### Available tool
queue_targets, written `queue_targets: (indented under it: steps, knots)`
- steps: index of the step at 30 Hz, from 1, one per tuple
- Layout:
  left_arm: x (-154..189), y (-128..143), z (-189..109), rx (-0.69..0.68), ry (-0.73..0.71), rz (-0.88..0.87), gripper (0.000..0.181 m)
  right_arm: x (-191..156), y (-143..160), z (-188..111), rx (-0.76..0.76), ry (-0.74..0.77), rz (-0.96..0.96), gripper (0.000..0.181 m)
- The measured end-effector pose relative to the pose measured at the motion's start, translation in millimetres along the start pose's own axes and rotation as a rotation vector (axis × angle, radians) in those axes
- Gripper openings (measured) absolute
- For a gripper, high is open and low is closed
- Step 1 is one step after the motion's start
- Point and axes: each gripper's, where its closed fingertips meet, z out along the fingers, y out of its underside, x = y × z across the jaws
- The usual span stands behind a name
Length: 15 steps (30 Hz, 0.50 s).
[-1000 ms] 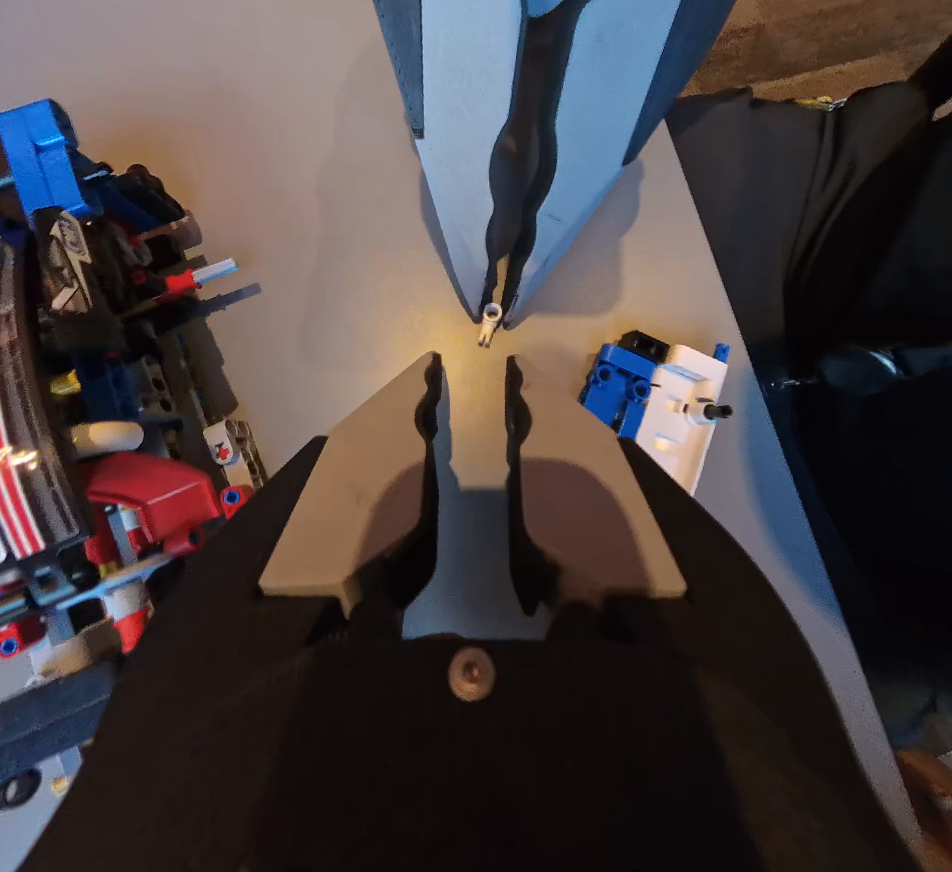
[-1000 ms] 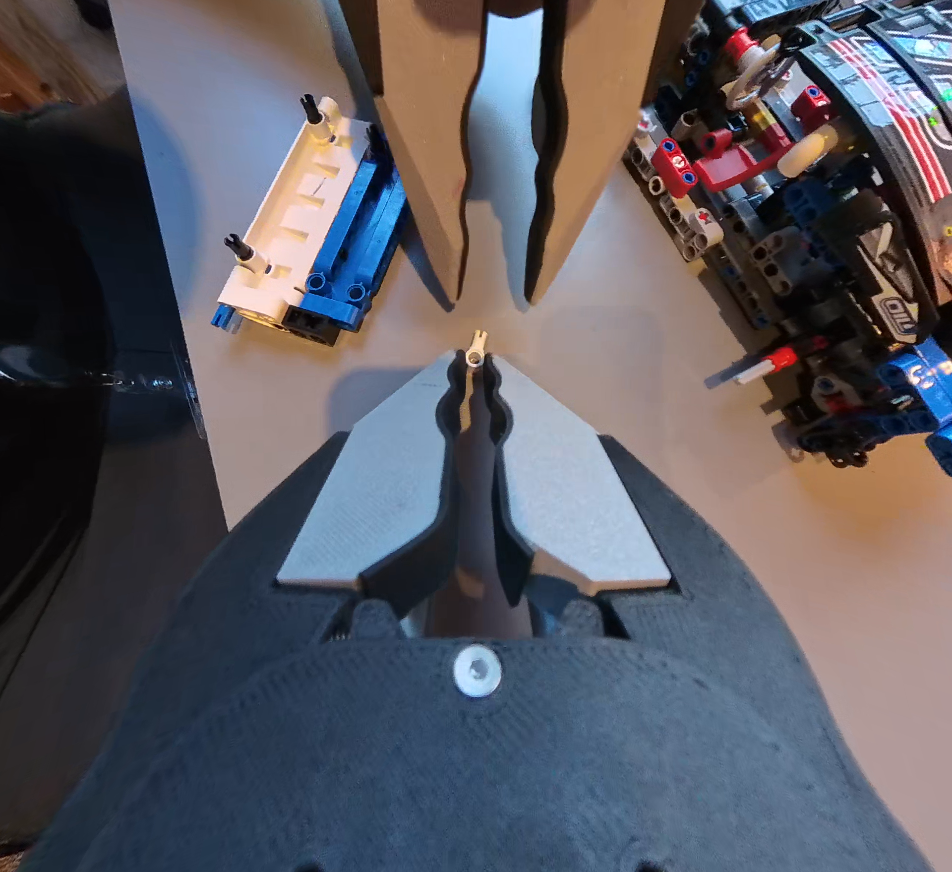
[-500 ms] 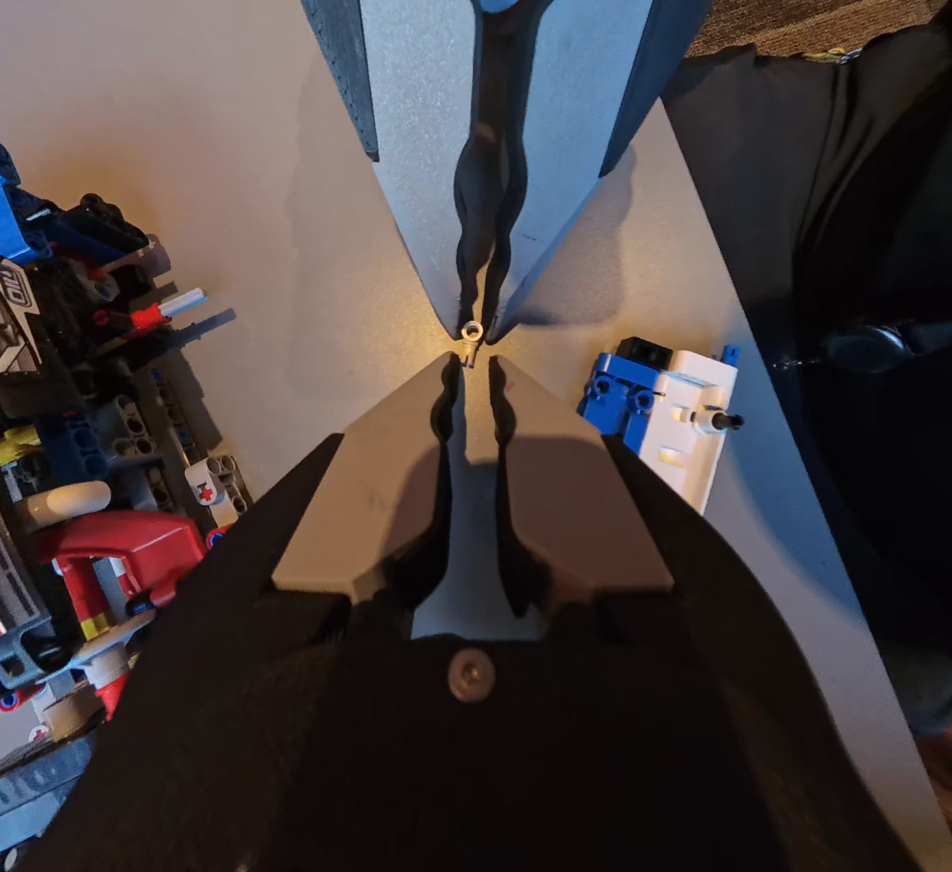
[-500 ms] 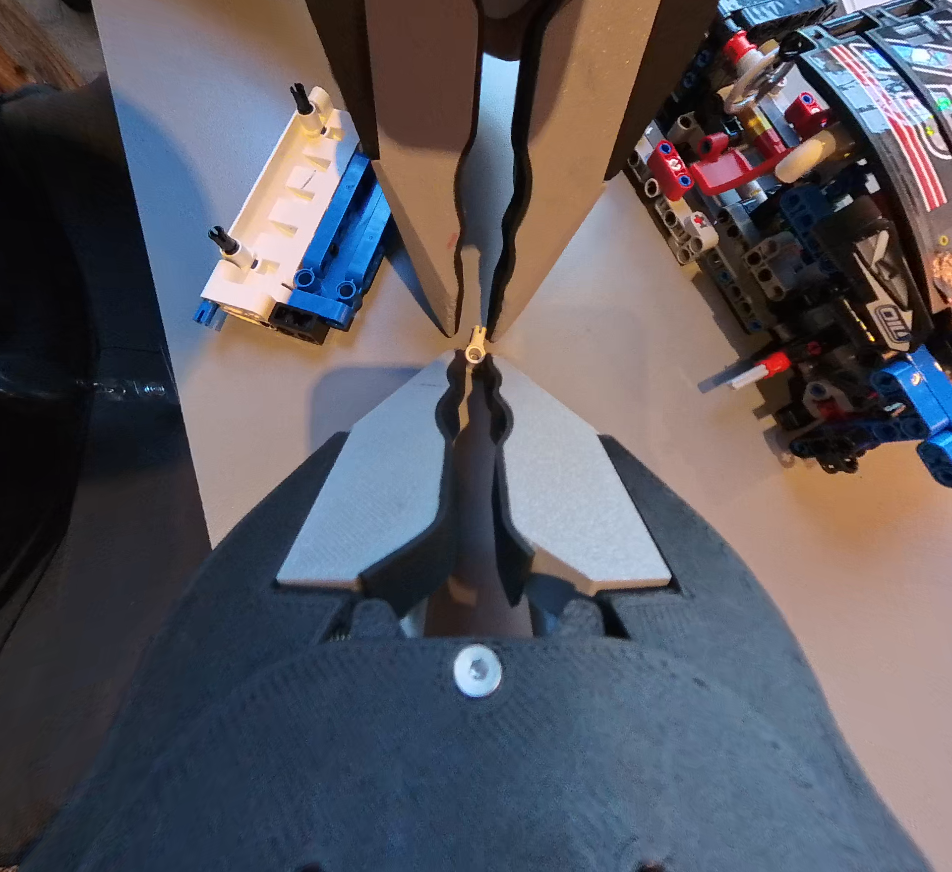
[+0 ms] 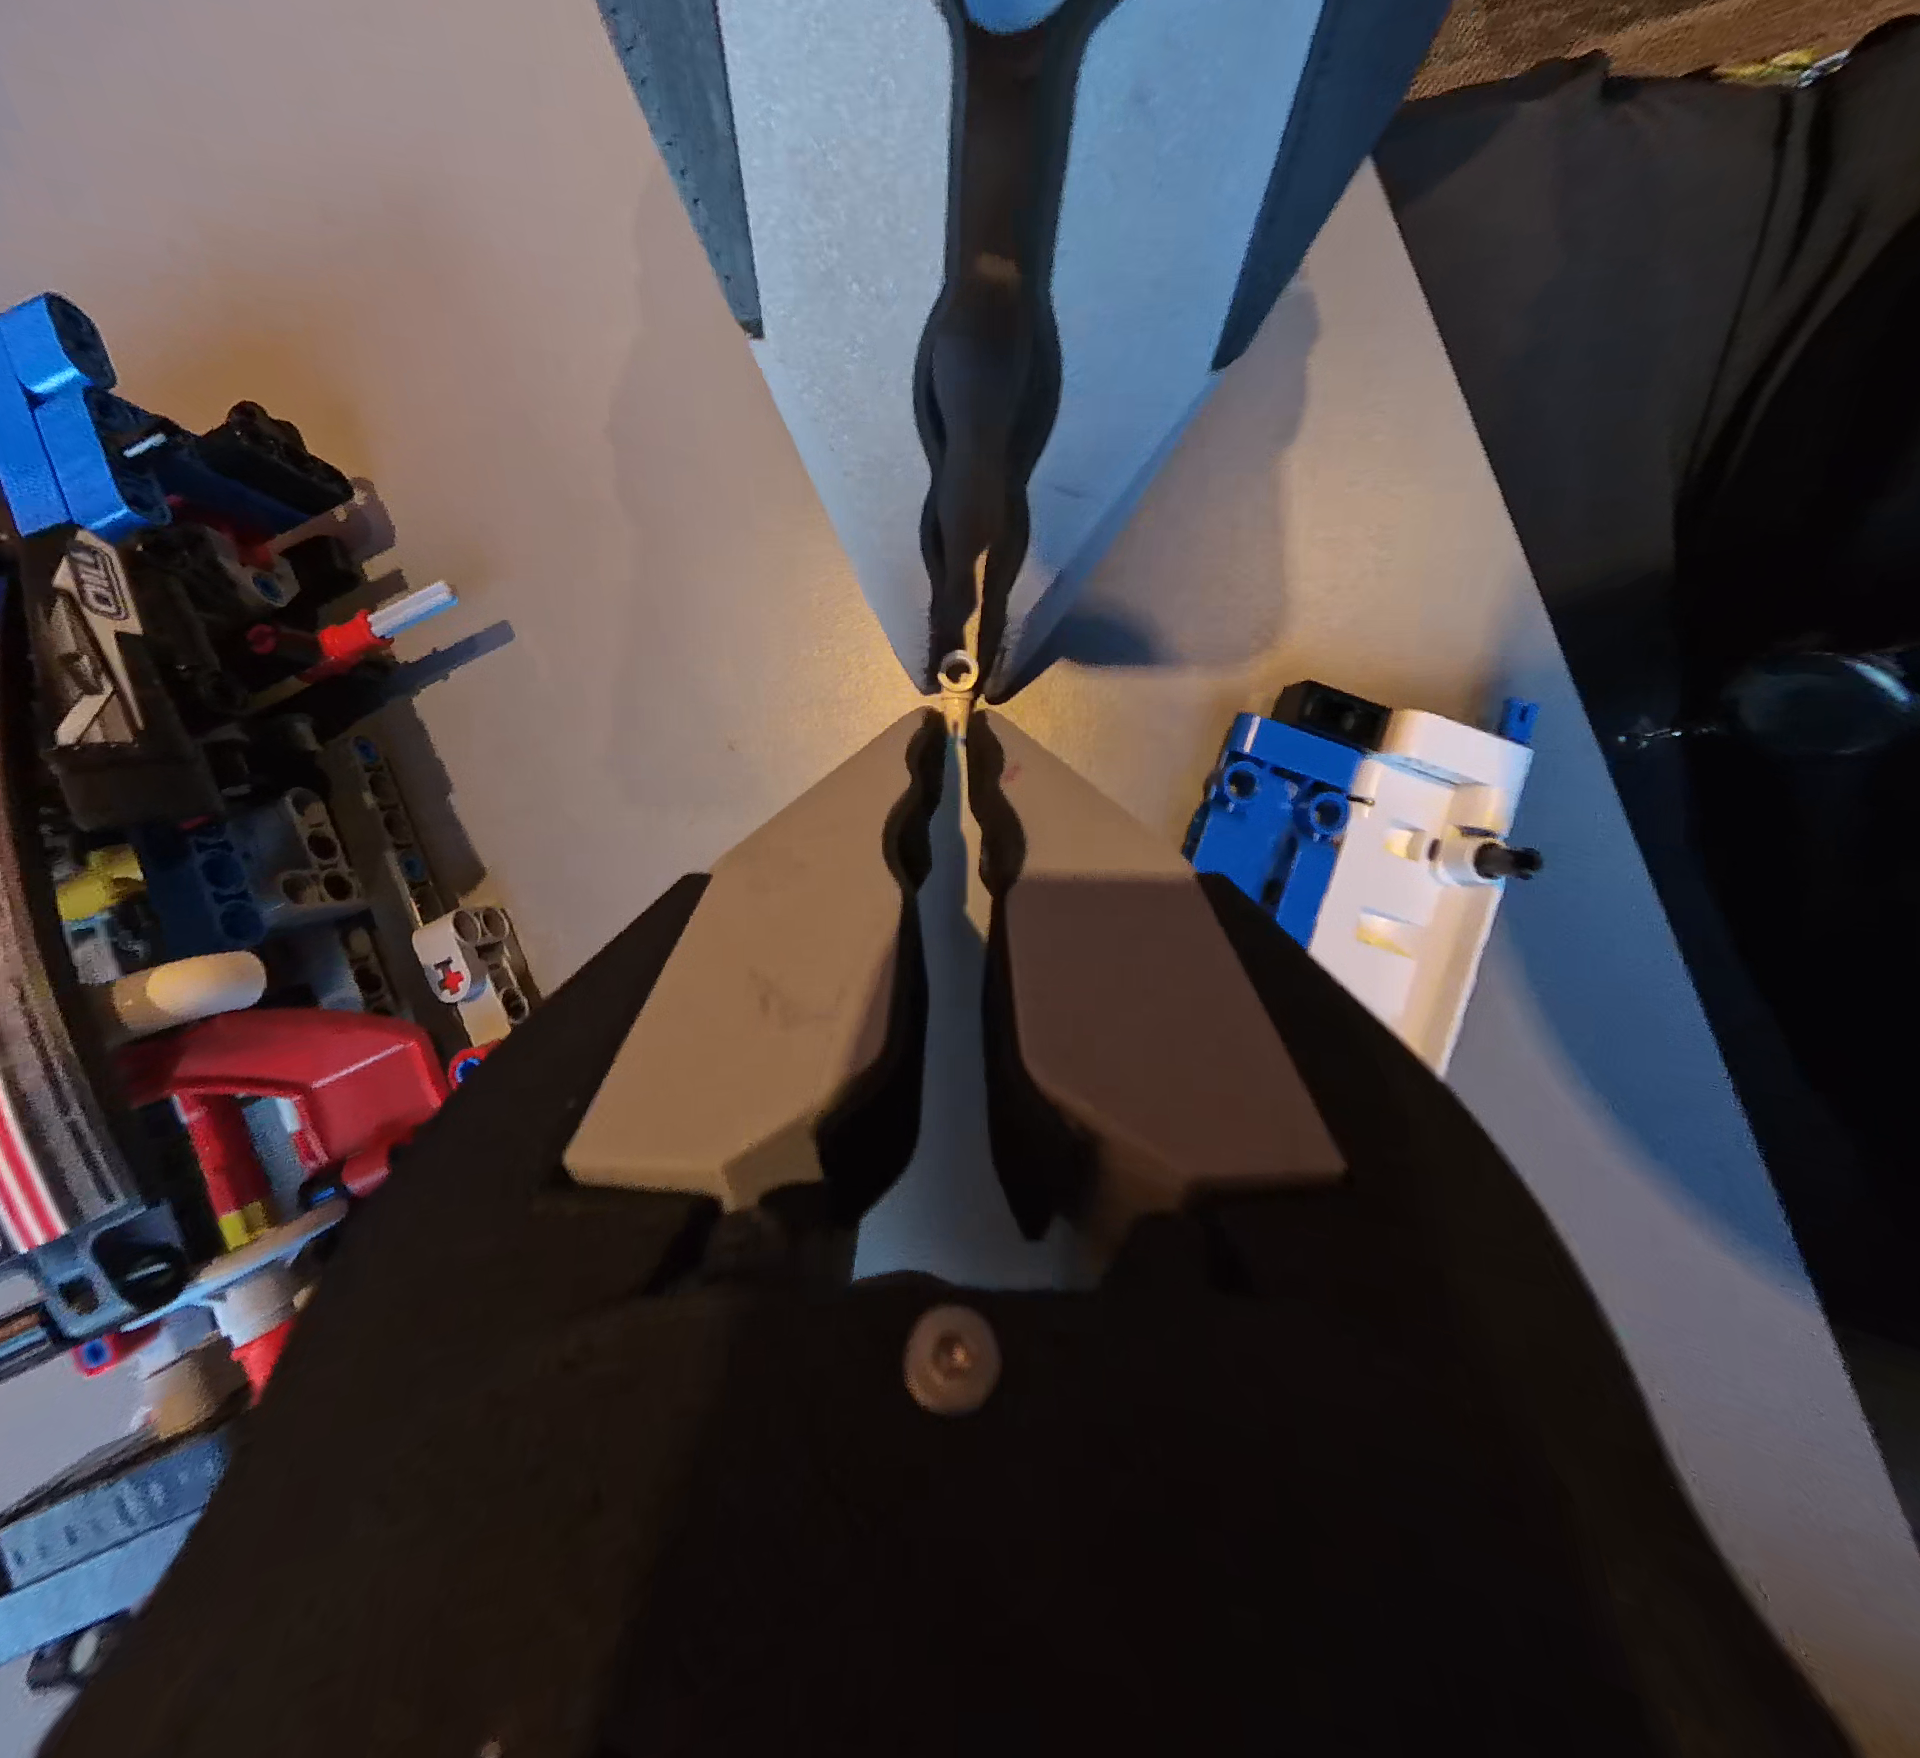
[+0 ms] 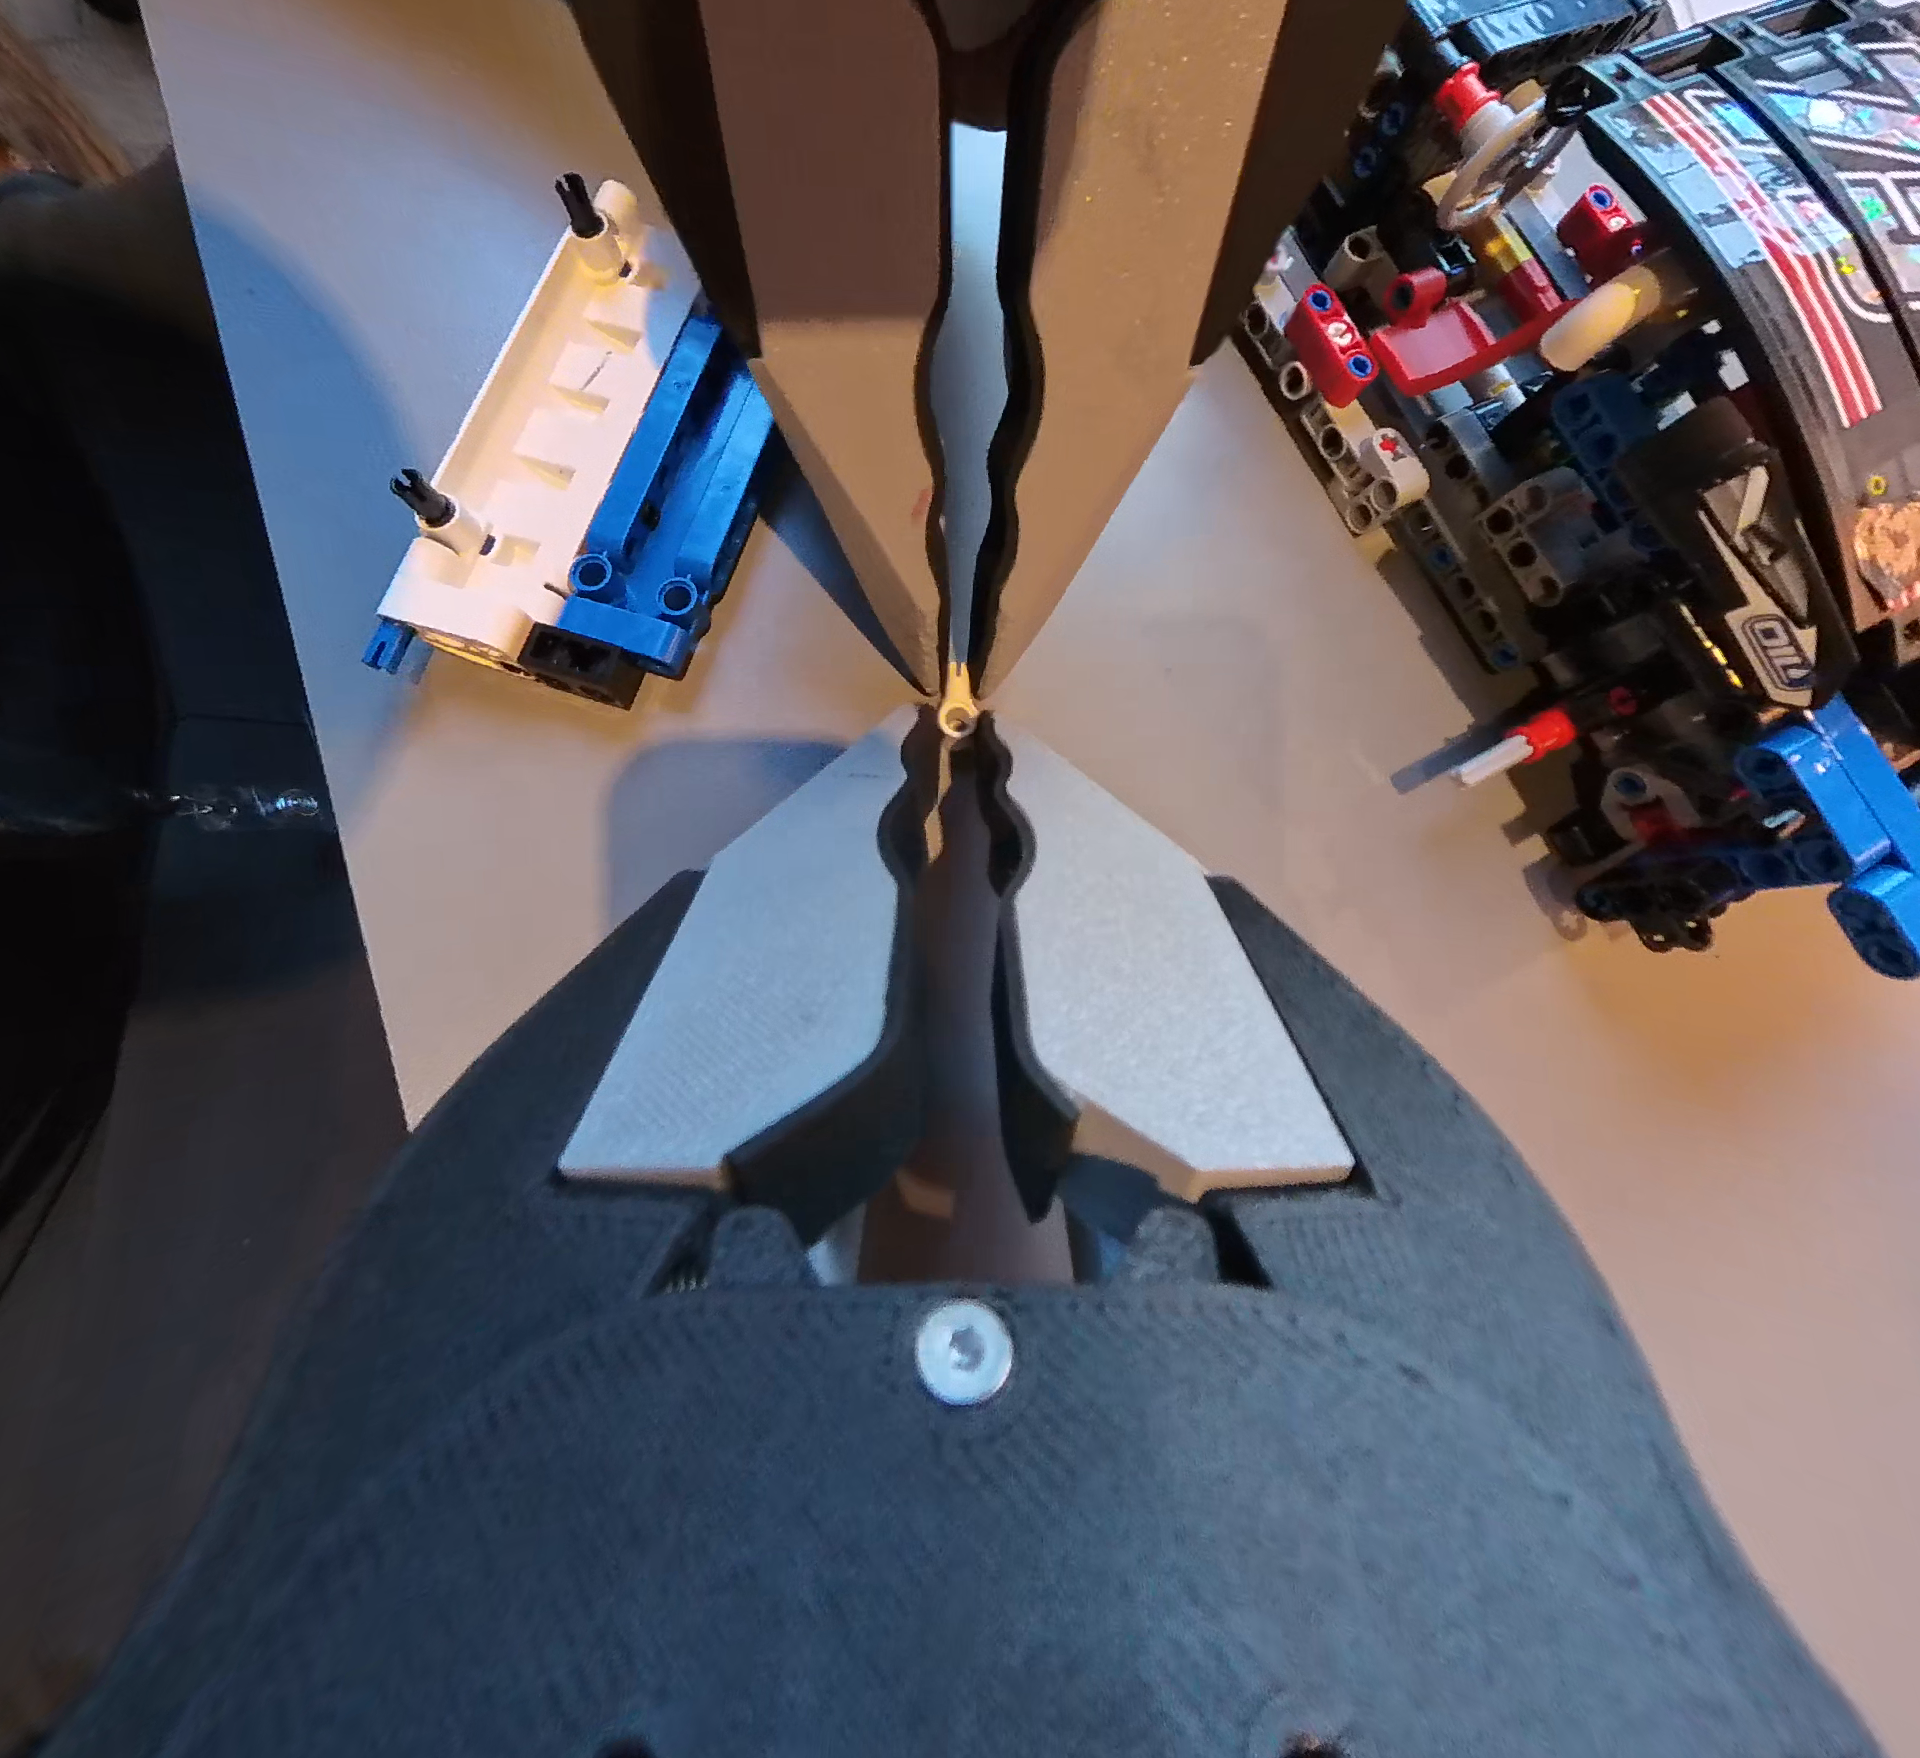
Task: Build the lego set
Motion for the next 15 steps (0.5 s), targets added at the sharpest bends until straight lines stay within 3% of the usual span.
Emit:
queue_targets:
  steps: [11, 15]
  knots:
    - [-5.6, -4.1, 2.8, 0.028, -0.062, 0.034, 0.001, 4.9, 3.1, -2.2, -0.004, 0.025, -0.001, 0.004]
    - [2.1, -7.3, 1.6, 0.065, 0.072, -0.082, 0.008, 0.5, 3.7, -4.6, 0.004, 0.012, 0.016, 0.004]
